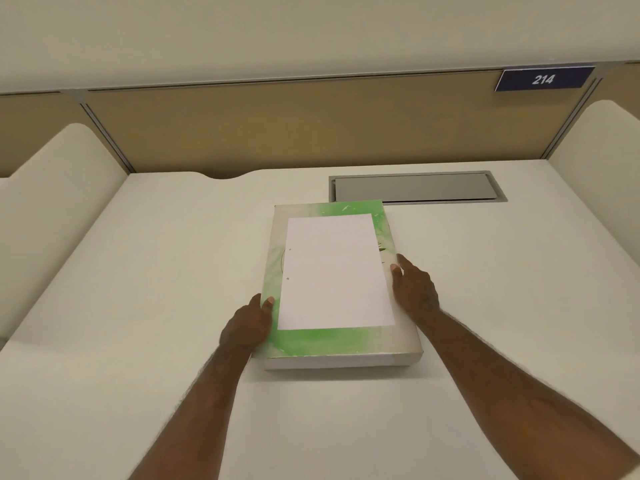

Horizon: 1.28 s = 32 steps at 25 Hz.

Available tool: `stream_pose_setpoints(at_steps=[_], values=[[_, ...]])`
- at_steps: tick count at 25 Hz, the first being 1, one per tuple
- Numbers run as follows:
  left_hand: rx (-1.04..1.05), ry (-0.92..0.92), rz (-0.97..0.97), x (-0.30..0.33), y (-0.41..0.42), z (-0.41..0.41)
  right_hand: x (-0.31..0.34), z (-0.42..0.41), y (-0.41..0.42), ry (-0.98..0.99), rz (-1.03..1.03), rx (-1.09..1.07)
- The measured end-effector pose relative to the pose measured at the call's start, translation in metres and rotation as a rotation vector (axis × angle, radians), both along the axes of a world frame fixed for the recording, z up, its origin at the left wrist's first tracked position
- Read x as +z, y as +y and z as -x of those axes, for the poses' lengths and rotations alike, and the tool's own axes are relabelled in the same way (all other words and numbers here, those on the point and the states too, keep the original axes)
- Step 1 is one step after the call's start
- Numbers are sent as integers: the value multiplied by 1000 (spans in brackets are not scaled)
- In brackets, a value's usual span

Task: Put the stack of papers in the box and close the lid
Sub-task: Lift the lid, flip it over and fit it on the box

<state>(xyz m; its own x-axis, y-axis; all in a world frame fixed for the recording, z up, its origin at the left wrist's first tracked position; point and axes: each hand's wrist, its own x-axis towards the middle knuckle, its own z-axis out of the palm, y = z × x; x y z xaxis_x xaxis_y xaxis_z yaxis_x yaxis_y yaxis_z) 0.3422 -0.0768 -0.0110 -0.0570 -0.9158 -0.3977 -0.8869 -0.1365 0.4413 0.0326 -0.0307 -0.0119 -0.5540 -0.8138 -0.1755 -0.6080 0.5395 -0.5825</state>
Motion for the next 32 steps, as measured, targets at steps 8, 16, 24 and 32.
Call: stream_pose_setpoints(at_steps=[8,16,24,32], values=[[29,77,46,-8,22,-2,-8,-8,14,84,-61,31],[42,130,45,-12,21,-4,-10,-9,17,112,-59,58],[43,158,40,-15,16,-6,-13,-11,20,114,-47,57],[29,1,41,-14,17,-6,-13,-16,24,149,-57,44]])
